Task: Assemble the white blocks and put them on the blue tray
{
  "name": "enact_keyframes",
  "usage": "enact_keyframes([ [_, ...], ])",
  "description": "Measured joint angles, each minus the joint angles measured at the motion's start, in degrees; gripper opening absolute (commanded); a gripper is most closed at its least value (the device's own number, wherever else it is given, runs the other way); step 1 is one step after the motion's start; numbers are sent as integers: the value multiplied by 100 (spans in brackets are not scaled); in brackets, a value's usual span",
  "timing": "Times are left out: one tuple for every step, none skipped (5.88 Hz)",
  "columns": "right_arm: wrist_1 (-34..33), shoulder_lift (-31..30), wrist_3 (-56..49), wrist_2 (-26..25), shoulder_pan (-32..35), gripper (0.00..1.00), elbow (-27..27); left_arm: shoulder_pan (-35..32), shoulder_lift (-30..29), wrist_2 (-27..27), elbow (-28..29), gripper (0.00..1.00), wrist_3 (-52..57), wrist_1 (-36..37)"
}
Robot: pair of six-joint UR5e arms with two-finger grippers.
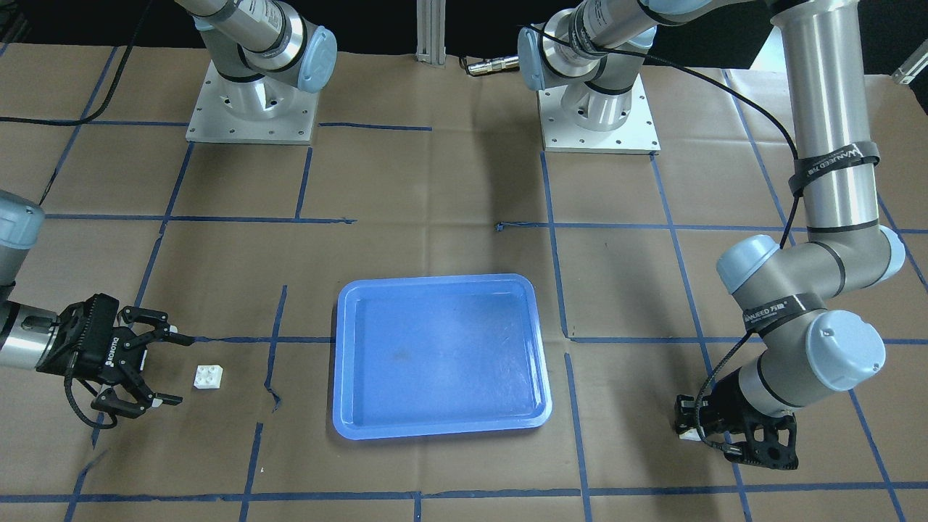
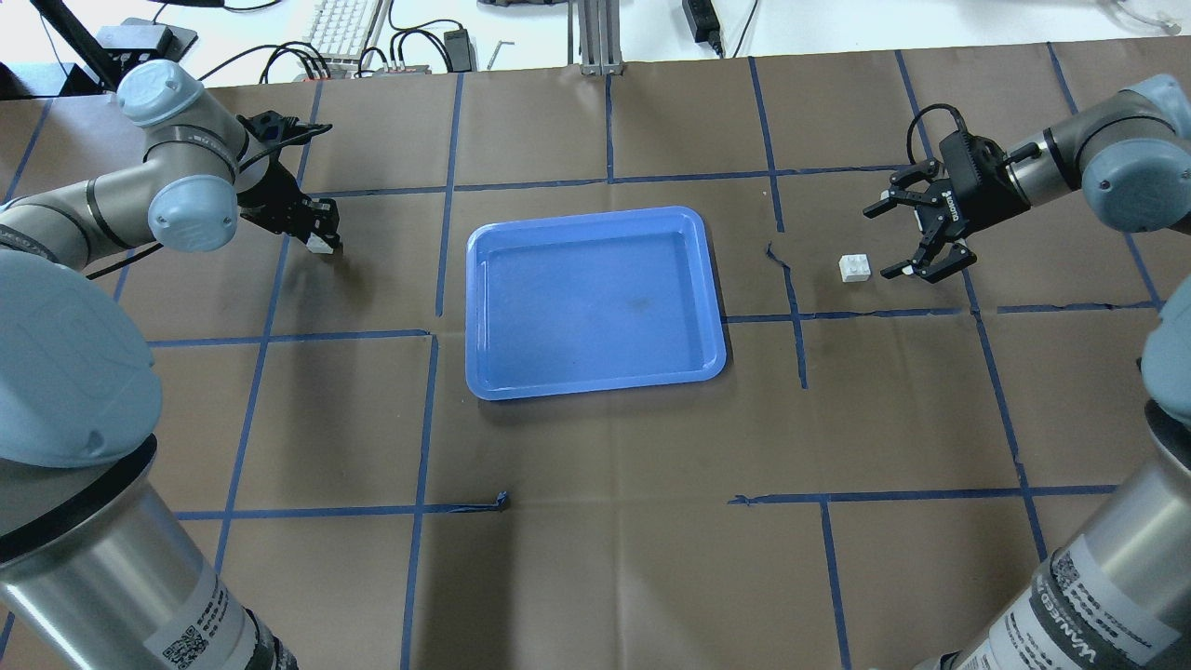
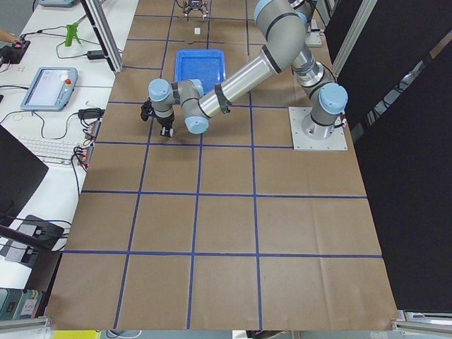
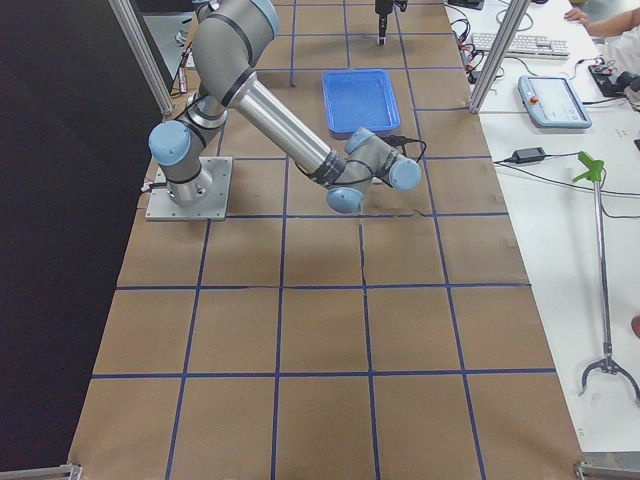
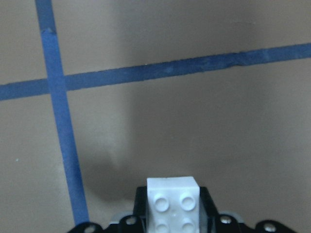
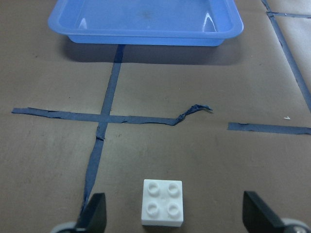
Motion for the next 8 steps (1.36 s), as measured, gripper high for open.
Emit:
enact_keyframes([
  [-43, 142, -84, -3, -28, 100, 32, -106, 88, 2, 38, 17, 224, -14],
  [-59, 193, -120, -10, -35, 100, 95, -409, 265, 12, 60, 17, 697, -39],
  [-66, 211, -133, -13, -38, 100, 157, -886, 491, 33, 25, 17, 1327, -70],
  [-69, 216, -135, -17, -38, 98, 185, -1432, 651, 75, -35, 17, 2113, -119],
  [-62, 216, -129, -21, -39, 78, 187, -1906, 714, 116, -75, 16, 2952, -165],
  [-53, 210, -121, -23, -37, 61, 181, -2295, 741, 131, -138, 16, 3883, -181],
  [-52, 201, -112, -23, -33, 51, 170, -2574, 737, 140, -301, 16, 4560, -175],
  [-50, 197, -106, -23, -32, 41, 161, -2779, 704, 161, -539, 17, 4864, -156],
])
